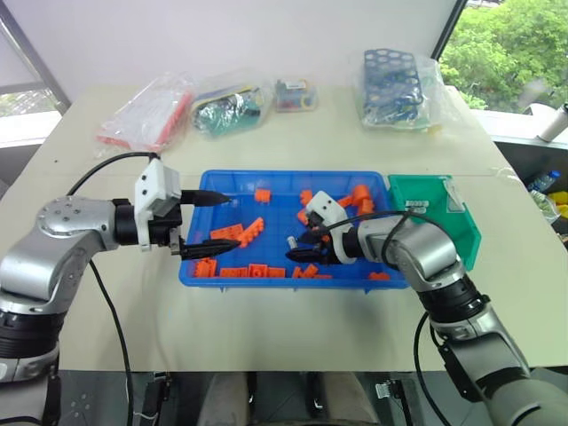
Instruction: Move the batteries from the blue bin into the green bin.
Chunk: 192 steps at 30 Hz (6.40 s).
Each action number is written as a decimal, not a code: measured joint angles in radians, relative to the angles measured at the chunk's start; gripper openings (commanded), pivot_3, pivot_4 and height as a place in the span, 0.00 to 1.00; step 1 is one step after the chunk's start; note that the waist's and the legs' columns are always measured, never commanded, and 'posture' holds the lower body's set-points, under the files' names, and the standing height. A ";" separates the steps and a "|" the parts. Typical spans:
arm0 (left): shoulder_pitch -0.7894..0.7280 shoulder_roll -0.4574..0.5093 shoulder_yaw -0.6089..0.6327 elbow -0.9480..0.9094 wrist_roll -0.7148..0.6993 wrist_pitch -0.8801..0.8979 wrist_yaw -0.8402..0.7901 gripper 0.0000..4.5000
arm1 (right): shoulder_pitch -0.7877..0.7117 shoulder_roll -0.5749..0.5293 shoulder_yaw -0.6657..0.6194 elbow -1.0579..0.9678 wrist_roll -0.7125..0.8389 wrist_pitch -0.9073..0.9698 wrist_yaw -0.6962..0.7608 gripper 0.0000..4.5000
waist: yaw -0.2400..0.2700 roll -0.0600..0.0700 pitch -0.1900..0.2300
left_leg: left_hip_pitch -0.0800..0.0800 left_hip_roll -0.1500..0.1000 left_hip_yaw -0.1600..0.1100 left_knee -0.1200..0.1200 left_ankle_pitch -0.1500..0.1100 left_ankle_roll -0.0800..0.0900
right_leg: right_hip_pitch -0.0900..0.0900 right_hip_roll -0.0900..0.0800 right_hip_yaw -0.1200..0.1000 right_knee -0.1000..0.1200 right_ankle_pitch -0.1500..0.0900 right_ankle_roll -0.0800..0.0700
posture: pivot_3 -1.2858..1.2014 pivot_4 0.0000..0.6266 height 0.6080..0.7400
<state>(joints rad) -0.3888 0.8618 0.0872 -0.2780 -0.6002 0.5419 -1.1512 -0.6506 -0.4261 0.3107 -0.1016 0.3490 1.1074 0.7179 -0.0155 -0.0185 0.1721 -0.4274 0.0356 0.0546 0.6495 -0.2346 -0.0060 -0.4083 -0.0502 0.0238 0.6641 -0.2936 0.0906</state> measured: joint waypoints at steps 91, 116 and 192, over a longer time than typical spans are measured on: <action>-0.048 -0.060 -0.058 0.064 0.022 -0.048 0.004 1.00 | 0.079 -0.376 -0.043 -0.297 -0.014 0.041 -0.045 0.53 | 0.002 -0.003 -0.001 | 0.000 0.003 0.000 0.000 0.000 0.000 | 0.000 0.001 0.001 -0.001 0.000 0.000 | 0.52 0.24 1.00; -0.034 -0.060 -0.035 0.063 0.023 -0.048 0.010 1.00 | -0.044 -0.136 -0.150 -0.333 -0.048 0.290 -0.153 0.53 | 0.001 -0.002 -0.001 | 0.000 0.003 0.001 0.000 0.000 0.000 | -0.001 0.001 0.001 0.001 0.000 0.000 | 0.52 0.24 1.00; -0.056 -0.101 -0.058 0.101 0.059 -0.088 -0.001 1.00 | -0.008 -0.136 -0.166 -0.200 0.415 0.457 -0.696 0.42 | -0.006 -0.004 -0.002 | 0.000 0.005 0.000 -0.001 0.000 0.000 | 0.000 0.002 0.001 -0.002 0.000 -0.001 | 0.52 0.24 1.00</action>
<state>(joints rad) -0.4445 0.7606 0.0289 -0.1775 -0.5415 0.4540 -1.1523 -0.6591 -0.5624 0.1452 -0.3015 0.7644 1.5642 0.0216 -0.0214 -0.0223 0.1701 -0.4276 0.0409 0.0548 0.6481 -0.2347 -0.0057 -0.4088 -0.0480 0.0243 0.6622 -0.2935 0.0896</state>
